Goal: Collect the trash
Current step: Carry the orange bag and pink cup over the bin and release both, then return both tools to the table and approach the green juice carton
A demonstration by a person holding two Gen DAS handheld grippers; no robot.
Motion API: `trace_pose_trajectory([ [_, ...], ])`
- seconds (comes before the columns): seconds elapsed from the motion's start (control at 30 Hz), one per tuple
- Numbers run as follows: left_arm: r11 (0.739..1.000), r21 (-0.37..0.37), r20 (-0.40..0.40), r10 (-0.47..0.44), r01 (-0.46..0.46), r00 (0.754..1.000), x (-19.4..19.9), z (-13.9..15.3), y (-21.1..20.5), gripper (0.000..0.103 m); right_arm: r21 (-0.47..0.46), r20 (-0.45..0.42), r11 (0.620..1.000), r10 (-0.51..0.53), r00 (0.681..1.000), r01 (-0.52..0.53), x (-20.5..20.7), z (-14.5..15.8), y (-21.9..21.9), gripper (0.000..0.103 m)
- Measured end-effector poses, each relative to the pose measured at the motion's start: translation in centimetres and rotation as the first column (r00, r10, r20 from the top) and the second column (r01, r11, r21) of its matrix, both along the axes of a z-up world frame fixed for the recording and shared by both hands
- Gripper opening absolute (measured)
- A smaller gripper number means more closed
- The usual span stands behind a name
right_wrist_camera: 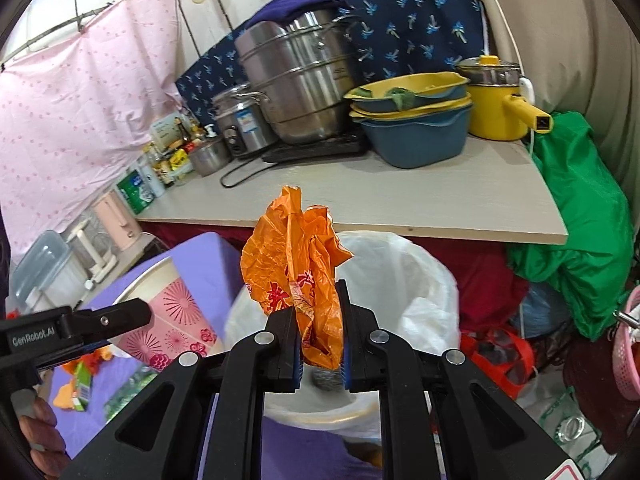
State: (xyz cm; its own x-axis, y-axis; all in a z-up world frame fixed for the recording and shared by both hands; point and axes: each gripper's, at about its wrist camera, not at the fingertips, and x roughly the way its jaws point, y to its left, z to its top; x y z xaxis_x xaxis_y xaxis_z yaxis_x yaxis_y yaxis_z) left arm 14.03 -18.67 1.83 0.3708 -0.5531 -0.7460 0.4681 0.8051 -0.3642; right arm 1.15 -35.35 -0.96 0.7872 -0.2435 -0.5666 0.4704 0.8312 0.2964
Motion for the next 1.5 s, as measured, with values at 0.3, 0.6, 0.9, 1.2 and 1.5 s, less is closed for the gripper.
trace_pose_trajectory([
  [0.3, 1.000, -0.003, -0.161, 0.003, -0.004, 0.987, 2.2, -4.8, -3.8, 0.041, 0.042, -0.071, 0.998, -0.035, 0.997, 0.038, 0.3, -3.7, -3.1, 0.013],
  [0.6, 0.998, 0.049, -0.154, 0.045, -0.038, 0.987, 3.1, -6.1, -4.1, 0.046, 0.069, -0.078, 0.996, -0.045, 0.996, 0.050, 1.0, -5.1, -3.8, 0.032],
  [0.9, 0.997, 0.052, -0.086, 0.056, -0.052, 0.995, 2.6, -4.5, -3.3, 0.062, 0.055, -0.032, 0.998, -0.028, 0.999, 0.030, 1.0, -3.1, -2.5, 0.041],
  [1.2, 0.993, 0.069, -0.017, 0.096, -0.095, 0.995, 1.5, -3.0, -0.7, 0.062, 0.038, -0.006, 0.999, 0.031, 0.999, -0.031, 1.1, -1.4, 0.3, 0.043],
  [1.5, 0.972, 0.132, 0.097, 0.182, -0.194, 0.978, 0.0, -1.3, 4.1, 0.062, 0.019, 0.007, 0.994, 0.105, 0.994, -0.105, 1.7, -0.2, 4.4, 0.044],
])
